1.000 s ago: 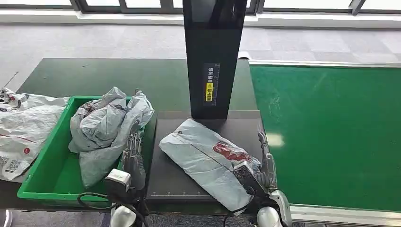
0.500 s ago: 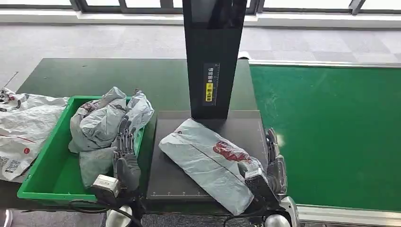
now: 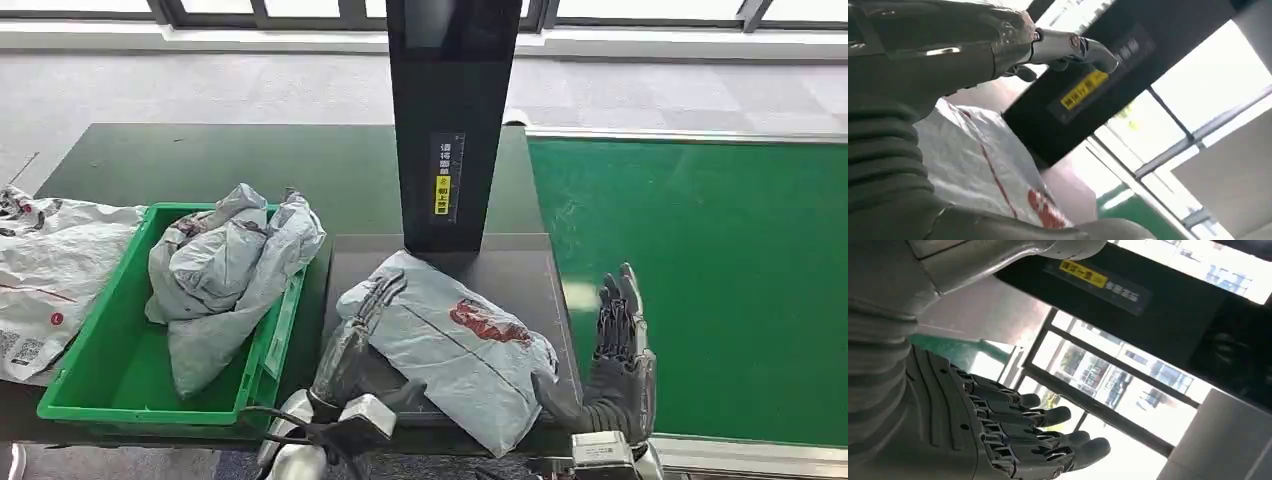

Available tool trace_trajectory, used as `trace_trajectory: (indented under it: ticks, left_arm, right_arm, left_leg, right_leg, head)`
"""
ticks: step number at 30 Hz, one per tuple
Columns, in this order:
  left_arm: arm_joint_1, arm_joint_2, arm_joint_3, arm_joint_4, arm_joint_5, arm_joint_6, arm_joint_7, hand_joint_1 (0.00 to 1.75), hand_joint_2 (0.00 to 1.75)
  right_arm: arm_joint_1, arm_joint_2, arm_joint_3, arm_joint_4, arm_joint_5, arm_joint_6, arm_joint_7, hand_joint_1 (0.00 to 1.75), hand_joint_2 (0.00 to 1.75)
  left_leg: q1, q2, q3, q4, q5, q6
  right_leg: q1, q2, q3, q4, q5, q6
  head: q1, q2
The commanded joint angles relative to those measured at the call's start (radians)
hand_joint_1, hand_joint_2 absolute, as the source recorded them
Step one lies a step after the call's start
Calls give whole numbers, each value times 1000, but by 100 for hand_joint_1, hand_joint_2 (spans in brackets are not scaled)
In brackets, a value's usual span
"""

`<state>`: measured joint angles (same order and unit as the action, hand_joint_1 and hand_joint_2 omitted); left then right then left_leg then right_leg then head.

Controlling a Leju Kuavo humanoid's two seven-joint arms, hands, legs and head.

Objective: Moved the parcel from conveyor to table for the left to box.

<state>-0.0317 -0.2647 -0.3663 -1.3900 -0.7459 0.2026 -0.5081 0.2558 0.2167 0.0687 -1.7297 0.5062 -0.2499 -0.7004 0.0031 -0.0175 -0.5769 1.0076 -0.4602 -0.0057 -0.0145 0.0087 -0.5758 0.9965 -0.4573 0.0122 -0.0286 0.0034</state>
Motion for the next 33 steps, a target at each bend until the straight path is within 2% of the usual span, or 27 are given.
trace_trajectory:
  ticks: [1, 4, 10, 24, 28, 33]
  left_arm:
    - [-159, 18, -89, 334, -99, 38, 49, 0, 175]
    - [-184, 8, -98, 409, -125, 15, 53, 0, 175]
    - [-197, 10, -111, 435, -146, -3, 68, 0, 175]
    - [-354, -84, -139, 778, -176, -56, 51, 0, 175]
    - [-397, -84, -200, 853, -175, -82, 76, 0, 175]
    - [-397, -84, -200, 853, -175, -82, 76, 0, 175]
  right_arm:
    - [0, -65, 91, -47, -82, 91, 2, 0, 175]
    - [-22, -79, 90, -29, -114, 113, 2, 0, 175]
    - [-24, -74, 85, -24, -114, 117, 2, 0, 175]
    - [-83, -37, 68, 47, -101, 181, 2, 0, 175]
    - [-91, -34, 66, 61, -96, 185, 2, 0, 175]
    - [-91, -34, 66, 61, -96, 185, 2, 0, 175]
  left_leg:
    - [0, 0, 1, -2, 1, 0]
    - [0, 0, 2, -3, 2, 0]
    - [0, 1, 2, -1, 1, 0]
    - [0, 1, 1, -1, 1, 0]
    - [0, 0, 2, -2, 2, 0]
    - [0, 2, 2, -2, 2, 0]
  right_leg:
    - [1, -2, 2, -2, 1, -1]
    - [0, -2, 2, -3, 1, -1]
    - [1, 0, 2, -2, 1, 0]
    - [1, -1, 1, -1, 1, 0]
    - [1, -2, 2, -2, 1, 0]
    - [1, 0, 2, -2, 2, -1]
  head:
    - [0, 0]
    - [0, 0]
    - [0, 0]
    - [0, 0]
    - [0, 0]
    - [0, 0]
